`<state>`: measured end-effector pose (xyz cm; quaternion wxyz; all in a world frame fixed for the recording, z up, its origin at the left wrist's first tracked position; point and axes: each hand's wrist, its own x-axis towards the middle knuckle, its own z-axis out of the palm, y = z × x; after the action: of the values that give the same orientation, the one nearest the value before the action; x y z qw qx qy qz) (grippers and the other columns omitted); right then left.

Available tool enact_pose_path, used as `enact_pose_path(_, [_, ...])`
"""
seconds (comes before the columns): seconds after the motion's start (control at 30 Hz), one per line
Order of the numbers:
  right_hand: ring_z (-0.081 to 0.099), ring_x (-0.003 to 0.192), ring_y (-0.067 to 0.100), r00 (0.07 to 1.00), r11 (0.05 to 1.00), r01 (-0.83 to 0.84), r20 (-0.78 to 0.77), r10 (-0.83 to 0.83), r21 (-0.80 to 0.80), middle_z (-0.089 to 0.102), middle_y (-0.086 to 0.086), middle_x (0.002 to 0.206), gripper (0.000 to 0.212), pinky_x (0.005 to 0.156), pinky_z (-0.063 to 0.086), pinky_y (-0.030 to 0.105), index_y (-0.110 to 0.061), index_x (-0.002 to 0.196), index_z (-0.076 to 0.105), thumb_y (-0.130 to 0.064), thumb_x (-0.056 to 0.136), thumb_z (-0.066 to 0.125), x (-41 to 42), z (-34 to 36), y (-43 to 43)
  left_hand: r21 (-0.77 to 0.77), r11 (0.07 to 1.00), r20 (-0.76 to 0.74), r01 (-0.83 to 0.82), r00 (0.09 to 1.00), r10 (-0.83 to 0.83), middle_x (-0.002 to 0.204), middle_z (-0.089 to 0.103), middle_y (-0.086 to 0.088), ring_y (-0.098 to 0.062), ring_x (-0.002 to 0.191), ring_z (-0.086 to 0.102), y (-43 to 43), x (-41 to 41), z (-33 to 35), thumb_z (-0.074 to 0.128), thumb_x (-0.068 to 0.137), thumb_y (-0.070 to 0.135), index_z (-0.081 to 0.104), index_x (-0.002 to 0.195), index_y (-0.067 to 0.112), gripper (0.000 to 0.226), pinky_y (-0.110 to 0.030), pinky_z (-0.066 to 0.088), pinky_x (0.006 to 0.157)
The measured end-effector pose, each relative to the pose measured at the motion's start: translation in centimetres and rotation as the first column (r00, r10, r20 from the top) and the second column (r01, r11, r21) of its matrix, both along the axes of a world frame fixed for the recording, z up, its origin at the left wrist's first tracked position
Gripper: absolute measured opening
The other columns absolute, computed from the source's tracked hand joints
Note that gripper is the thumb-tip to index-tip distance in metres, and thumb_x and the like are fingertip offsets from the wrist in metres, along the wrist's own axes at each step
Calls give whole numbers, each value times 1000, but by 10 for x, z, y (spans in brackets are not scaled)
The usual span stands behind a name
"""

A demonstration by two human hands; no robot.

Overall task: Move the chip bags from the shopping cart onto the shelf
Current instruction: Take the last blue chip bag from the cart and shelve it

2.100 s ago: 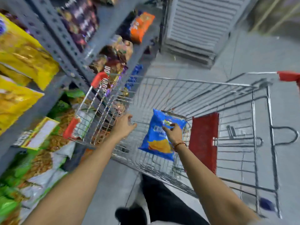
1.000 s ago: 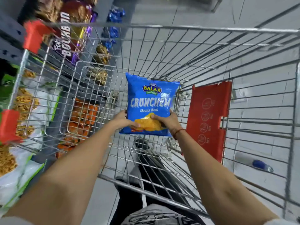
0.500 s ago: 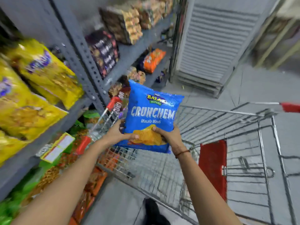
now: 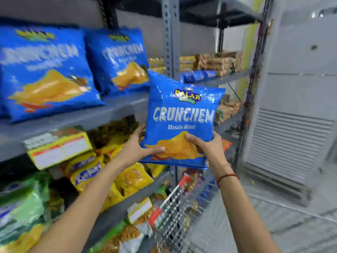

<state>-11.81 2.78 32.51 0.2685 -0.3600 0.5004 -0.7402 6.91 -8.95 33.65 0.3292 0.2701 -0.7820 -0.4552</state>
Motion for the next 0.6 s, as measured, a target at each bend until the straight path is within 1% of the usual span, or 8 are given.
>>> enact_pose_path(0.07, [70, 71, 1, 998, 997, -39, -44, 36, -73, 75, -17, 71, 29, 62, 56, 17, -23, 84, 67, 0, 68, 77, 19, 29, -9, -59, 997, -64, -40, 997, 36, 128, 58, 4, -6, 113, 57, 0, 25, 28, 83, 32, 65, 45, 123, 29, 106, -31, 46, 99])
enact_pose_path(0.1, [71, 72, 3, 996, 992, -65, -65, 58, -110, 75, -16, 72, 29, 64, 56, 18, -23, 83, 68, -1, 68, 77, 30, 44, -14, -95, 993, -95, -69, 994, 60, 128, 59, 4, -6, 113, 58, 0, 39, 42, 83, 34, 65, 45, 126, 24, 108, -34, 46, 100])
enact_pose_path(0.2, [71, 73, 5, 985, 969, -152, -112, 132, -195, 76, -13, 73, 28, 68, 58, 20, -22, 83, 69, -5, 63, 80, 64, 84, -30, -165, 971, -164, -173, 976, 146, 126, 60, 5, -4, 113, 58, 2, 82, 80, 82, 34, 66, 42, 132, 22, 114, -29, 45, 98])
enact_pose_path(0.27, [71, 75, 6, 974, 949, -209, -139, 180, -235, 76, -13, 74, 32, 69, 58, 21, -21, 84, 69, -13, 56, 82, 90, 108, -42, -211, 949, -193, -236, 961, 196, 126, 60, 4, -4, 114, 57, 4, 113, 102, 83, 38, 62, 41, 132, 22, 111, -28, 45, 97])
enact_pose_path(0.37, [71, 77, 7, 939, 908, -324, -209, 273, -265, 76, -13, 75, 29, 72, 59, 23, -22, 83, 69, -7, 62, 81, 131, 138, -63, -217, 914, -237, -343, 927, 292, 127, 59, 3, -3, 111, 58, 5, 162, 123, 83, 46, 48, 39, 133, 23, 102, -28, 47, 97])
enact_pose_path(0.4, [71, 75, 6, 922, 890, -367, -233, 309, -271, 75, -13, 73, 27, 71, 60, 22, -22, 82, 68, -5, 65, 80, 147, 145, -71, -211, 901, -251, -378, 912, 324, 128, 58, 4, -2, 111, 59, 5, 178, 129, 83, 47, 46, 38, 134, 23, 100, -28, 47, 97])
enact_pose_path(0.5, [68, 65, -1, 867, 828, -483, -285, 409, -283, 74, -17, 66, 25, 61, 57, 17, -22, 78, 66, -2, 68, 78, 192, 164, -94, -213, 857, -273, -470, 871, 409, 127, 59, 5, 1, 109, 58, 4, 228, 142, 87, 51, 43, 38, 134, 24, 98, -19, 49, 91])
enact_pose_path(0.6, [70, 69, -1, 798, 766, -588, -338, 499, -259, 75, -16, 70, 26, 61, 56, 15, -22, 82, 67, -4, 68, 79, 236, 175, -116, -203, 801, -294, -563, 815, 499, 126, 58, 6, 1, 111, 57, 5, 274, 148, 84, 48, 43, 40, 131, 24, 97, -13, 49, 84])
